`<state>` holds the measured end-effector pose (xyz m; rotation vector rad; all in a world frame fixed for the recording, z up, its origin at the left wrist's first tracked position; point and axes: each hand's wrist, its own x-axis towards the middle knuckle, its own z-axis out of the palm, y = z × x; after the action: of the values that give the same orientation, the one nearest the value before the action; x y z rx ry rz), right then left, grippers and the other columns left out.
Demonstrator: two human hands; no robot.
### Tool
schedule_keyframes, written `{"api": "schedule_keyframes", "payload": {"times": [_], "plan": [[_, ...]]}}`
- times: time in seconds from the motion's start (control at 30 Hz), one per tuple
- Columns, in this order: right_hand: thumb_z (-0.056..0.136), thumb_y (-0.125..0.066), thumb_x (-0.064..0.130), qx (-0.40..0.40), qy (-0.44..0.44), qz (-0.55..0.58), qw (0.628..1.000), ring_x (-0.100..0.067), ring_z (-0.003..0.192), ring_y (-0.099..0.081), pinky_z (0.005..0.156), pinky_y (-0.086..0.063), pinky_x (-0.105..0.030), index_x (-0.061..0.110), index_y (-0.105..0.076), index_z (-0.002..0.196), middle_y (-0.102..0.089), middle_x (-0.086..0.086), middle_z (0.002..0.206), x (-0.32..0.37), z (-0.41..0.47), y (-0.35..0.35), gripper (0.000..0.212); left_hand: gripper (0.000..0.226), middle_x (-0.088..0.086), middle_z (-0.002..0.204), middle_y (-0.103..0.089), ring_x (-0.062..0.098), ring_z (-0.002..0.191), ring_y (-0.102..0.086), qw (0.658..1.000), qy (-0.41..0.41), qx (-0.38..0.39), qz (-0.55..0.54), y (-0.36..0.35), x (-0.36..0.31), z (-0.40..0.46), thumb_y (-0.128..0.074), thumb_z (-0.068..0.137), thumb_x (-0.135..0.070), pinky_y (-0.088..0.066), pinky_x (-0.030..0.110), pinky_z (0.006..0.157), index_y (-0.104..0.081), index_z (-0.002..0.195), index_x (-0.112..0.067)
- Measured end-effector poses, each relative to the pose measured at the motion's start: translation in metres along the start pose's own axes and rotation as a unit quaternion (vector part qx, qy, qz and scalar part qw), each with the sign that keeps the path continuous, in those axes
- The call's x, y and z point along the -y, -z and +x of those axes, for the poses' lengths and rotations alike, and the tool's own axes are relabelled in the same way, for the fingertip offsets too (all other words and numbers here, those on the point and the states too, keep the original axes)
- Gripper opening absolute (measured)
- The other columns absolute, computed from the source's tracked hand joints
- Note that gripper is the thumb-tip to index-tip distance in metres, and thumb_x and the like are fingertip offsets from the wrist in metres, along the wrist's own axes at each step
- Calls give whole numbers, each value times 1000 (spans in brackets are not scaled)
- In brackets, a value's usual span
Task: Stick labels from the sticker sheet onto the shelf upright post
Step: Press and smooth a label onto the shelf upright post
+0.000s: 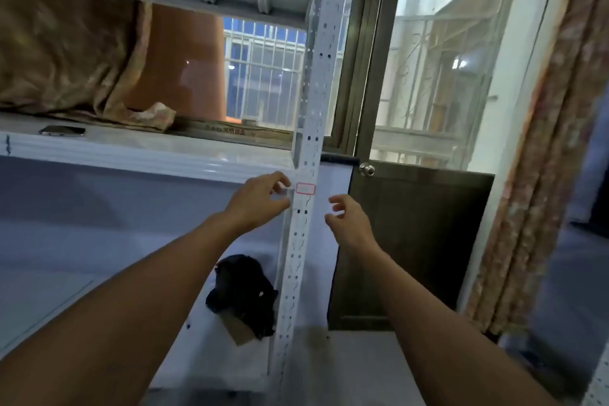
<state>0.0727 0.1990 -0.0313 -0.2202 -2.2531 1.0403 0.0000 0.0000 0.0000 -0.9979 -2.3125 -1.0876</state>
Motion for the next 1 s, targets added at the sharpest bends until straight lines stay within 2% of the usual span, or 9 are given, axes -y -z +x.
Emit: {"api": "schedule_keyframes", "payload": {"times": [0.23, 0.37, 0.47, 0.6, 0.7, 0.77, 0.87, 0.93, 1.0], "plan": [[99, -55, 16, 10, 38, 0, 999, -17, 110, -59, 94, -54, -38, 18, -54, 134, -55, -2, 134, -4, 9, -6, 35, 34, -3, 118, -63, 20, 108, -60, 994, -33, 25, 105, -19, -8, 10, -64, 90, -30, -53, 41, 88, -59, 123, -26], [101, -54, 16, 5, 85, 11, 996, -13, 113, -57, 95, -51, -32, 24, -55, 133, -55, 1, 134, -23, 30, -17, 34, 33, 0, 123, -59, 22, 113, -55, 971, -114, 30, 208, -48, 21, 30, -57, 93, -30, -51, 40, 82, -58, 125, -24], [101, -54, 18, -3, 143, 9, 990, -10, 109, -58, 94, -52, -26, 27, -54, 134, -55, 3, 131, -55, 55, -38, 34, 33, 5, 118, -63, 29, 104, -60, 948, -195, -9, 249, -78, 54, 43, -55, 86, -26, -53, 43, 76, -64, 116, -18], [101, -58, 19, -59, 232, 27, 970, -9, 98, -62, 85, -56, -24, 20, -55, 131, -58, 2, 124, -82, 89, -57, 30, 35, 8, 114, -64, 30, 100, -60, 924, -255, -100, 269, -99, 84, 63, -51, 87, -25, -47, 44, 85, -68, 115, -13], [99, -62, 17, -89, 294, -8, 952, -12, 92, -63, 81, -56, -23, 14, -54, 132, -60, -3, 117, -81, 104, -58, 34, 30, 7, 107, -65, 28, 94, -59, 899, -292, -144, 293, -99, 85, 79, -57, 87, -23, -39, 43, 89, -70, 113, -14], [100, -60, 20, -98, 294, -22, 950, -11, 92, -63, 81, -56, -23, 14, -55, 131, -62, -2, 116, -73, 107, -56, 32, 28, 5, 104, -64, 27, 94, -59, 900, -293, -161, 282, -96, 76, 86, -60, 87, -24, -37, 42, 89, -70, 112, -17], [101, -58, 22, -93, 287, -35, 953, -11, 89, -63, 80, -56, -30, 16, -59, 123, -62, 0, 110, -60, 105, -49, 23, 28, 5, 107, -62, 29, 100, -58, 900, -290, -163, 282, -94, 62, 91, -62, 86, -27, -36, 45, 92, -69, 112, -20], [100, -60, 21, -74, 267, -40, 960, -10, 87, -63, 80, -56, -32, 19, -59, 117, -63, 2, 106, -55, 102, -43, 18, 29, 8, 117, -60, 33, 111, -56, 896, -279, -154, 310, -95, 57, 95, -65, 86, -32, -31, 51, 104, -68, 113, -23], [99, -61, 20, -55, 237, -41, 969, -9, 86, -65, 80, -56, -31, 20, -58, 113, -65, 3, 105, -50, 98, -37, 15, 28, 12, 130, -54, 37, 126, -48, 898, -254, -140, 331, -92, 52, 98, -64, 88, -40, -20, 61, 114, -67, 113, -27]]}}
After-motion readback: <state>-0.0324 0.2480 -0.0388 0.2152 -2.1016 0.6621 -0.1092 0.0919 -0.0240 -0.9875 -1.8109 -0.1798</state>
